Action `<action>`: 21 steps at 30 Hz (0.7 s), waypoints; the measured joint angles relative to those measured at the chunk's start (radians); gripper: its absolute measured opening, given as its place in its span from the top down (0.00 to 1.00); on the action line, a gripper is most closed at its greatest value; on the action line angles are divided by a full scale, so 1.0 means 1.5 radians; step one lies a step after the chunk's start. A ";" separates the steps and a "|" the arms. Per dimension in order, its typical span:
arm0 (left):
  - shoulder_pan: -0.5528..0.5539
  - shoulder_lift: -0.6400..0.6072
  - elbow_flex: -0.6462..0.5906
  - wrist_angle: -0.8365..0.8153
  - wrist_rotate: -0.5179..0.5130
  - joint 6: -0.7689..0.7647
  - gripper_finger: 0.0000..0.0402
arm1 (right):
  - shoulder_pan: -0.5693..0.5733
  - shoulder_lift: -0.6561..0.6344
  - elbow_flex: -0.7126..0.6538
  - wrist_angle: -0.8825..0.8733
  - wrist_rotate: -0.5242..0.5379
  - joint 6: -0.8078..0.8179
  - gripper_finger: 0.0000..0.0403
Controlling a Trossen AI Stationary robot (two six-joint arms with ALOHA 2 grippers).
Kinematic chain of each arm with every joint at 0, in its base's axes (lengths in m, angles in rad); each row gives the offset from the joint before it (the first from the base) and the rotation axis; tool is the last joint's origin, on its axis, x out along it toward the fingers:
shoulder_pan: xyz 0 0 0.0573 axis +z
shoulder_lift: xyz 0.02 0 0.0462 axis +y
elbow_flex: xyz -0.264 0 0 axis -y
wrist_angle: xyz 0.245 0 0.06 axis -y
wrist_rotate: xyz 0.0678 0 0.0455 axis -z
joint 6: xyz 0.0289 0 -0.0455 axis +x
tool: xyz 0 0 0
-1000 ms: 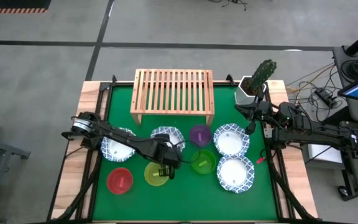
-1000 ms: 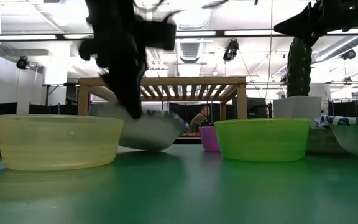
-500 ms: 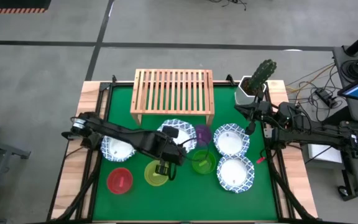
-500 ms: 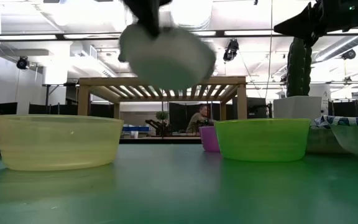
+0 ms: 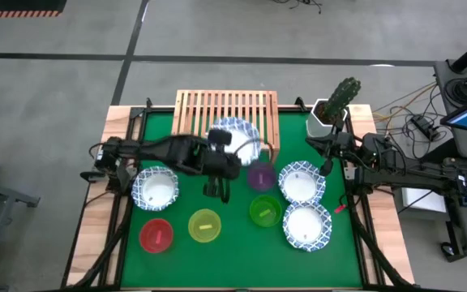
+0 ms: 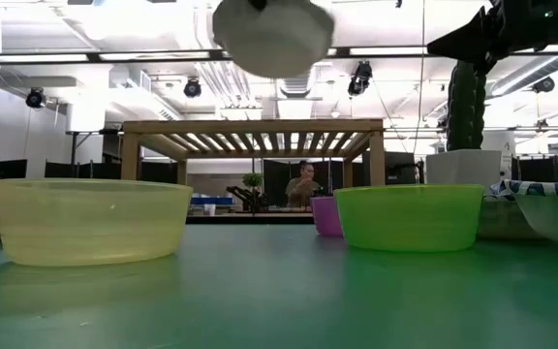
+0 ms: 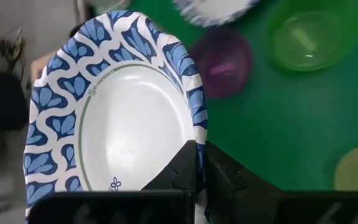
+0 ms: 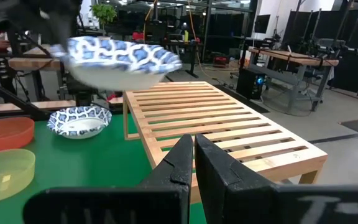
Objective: Place and stack bowls onto a shelf
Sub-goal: Put the blue patterned bowl on the shelf
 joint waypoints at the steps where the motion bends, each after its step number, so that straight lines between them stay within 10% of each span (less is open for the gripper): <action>1: 0.014 -0.008 -0.010 0.000 0.000 0.000 1.00 | 0.000 0.000 0.000 0.000 0.000 0.000 0.98; 21: 0.201 -0.315 -0.524 0.301 -0.001 -0.068 1.00 | 0.000 0.000 -0.001 -0.003 0.000 0.009 0.98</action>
